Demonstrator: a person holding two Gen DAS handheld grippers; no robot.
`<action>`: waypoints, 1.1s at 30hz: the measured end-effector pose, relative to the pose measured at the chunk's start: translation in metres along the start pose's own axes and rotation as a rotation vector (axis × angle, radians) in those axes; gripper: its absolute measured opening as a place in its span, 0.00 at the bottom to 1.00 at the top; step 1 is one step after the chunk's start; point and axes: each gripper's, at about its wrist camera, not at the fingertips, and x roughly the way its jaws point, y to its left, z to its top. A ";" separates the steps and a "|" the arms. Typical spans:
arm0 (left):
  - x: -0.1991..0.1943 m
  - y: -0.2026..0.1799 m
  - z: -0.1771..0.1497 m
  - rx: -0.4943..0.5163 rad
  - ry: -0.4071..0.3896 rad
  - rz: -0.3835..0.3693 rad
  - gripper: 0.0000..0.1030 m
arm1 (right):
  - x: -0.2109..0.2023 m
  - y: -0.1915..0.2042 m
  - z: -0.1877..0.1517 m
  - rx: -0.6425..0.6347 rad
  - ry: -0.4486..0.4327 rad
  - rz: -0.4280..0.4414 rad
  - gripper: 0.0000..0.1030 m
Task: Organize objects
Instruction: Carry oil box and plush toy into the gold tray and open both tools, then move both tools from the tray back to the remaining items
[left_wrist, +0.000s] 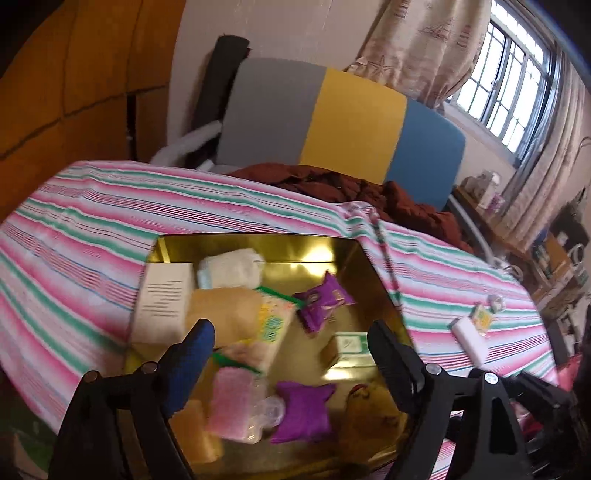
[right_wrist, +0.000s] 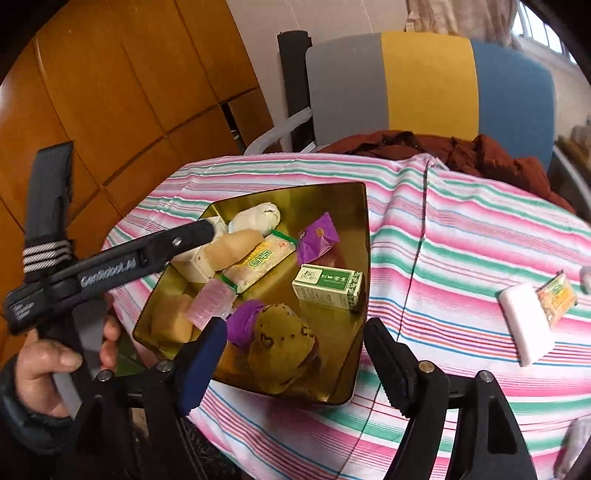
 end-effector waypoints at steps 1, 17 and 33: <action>-0.003 0.001 -0.003 0.004 -0.005 0.016 0.84 | 0.000 0.002 0.000 -0.003 -0.006 -0.012 0.75; -0.041 -0.007 -0.027 0.088 -0.066 0.102 0.84 | -0.022 0.017 -0.010 -0.045 -0.083 -0.076 0.82; -0.056 -0.049 -0.028 0.215 -0.104 0.030 0.84 | -0.045 -0.032 -0.027 0.039 -0.081 -0.183 0.90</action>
